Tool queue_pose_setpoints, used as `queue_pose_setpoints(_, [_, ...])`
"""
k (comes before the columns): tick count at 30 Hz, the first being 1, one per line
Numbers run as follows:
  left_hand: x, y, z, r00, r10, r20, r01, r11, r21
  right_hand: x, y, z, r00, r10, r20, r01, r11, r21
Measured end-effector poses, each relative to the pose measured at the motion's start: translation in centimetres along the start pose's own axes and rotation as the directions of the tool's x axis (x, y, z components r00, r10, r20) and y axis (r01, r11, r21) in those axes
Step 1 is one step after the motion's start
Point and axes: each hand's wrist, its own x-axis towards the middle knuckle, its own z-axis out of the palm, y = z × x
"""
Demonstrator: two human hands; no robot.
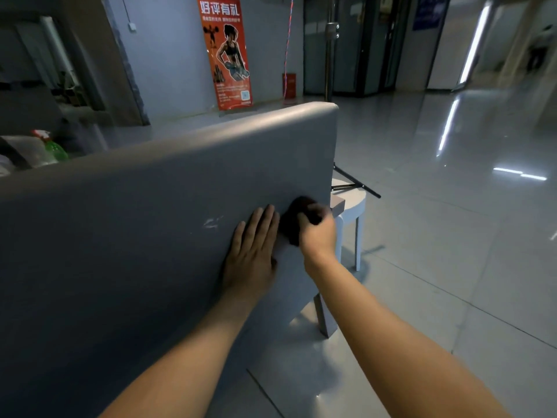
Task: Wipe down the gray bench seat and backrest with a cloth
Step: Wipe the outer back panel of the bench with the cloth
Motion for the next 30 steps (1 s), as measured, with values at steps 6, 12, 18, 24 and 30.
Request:
queue_pose_setpoints(6, [0.2, 0.4, 1.4, 0.999, -0.031, -0.042, 0.032, 0.999, 0.017, 1.8, -1.4, 3.1, 0.962, -0.267, -0.051, 0.265, 0.963, -0.036])
queue_pose_setpoints(12, [0.1, 0.1, 2.1, 0.997, 0.018, -0.078, -0.015, 0.999, 0.042, 0.2, 7.6, 2.4, 0.987, 0.066, -0.148, -0.078, 0.994, -0.072])
queue_pose_setpoints(18, [-0.7, 0.8, 2.3, 0.999, 0.018, -0.042, -0.017, 1.0, 0.022, 0.5, 8.6, 1.1, 0.943, 0.301, -0.144, -0.311, 0.949, -0.051])
queue_pose_setpoints(24, [-3.2, 2.0, 3.7, 0.998, 0.033, 0.052, -0.034, 0.999, 0.027, 2.0, 4.7, 1.4, 0.998, -0.052, -0.037, 0.049, 0.996, -0.069])
queue_pose_setpoints(30, [-5.6, 3.6, 6.5, 0.995, 0.054, 0.088, -0.057, 0.998, 0.039, 2.8, 11.3, -1.2, 0.998, 0.046, -0.038, -0.057, 0.923, -0.382])
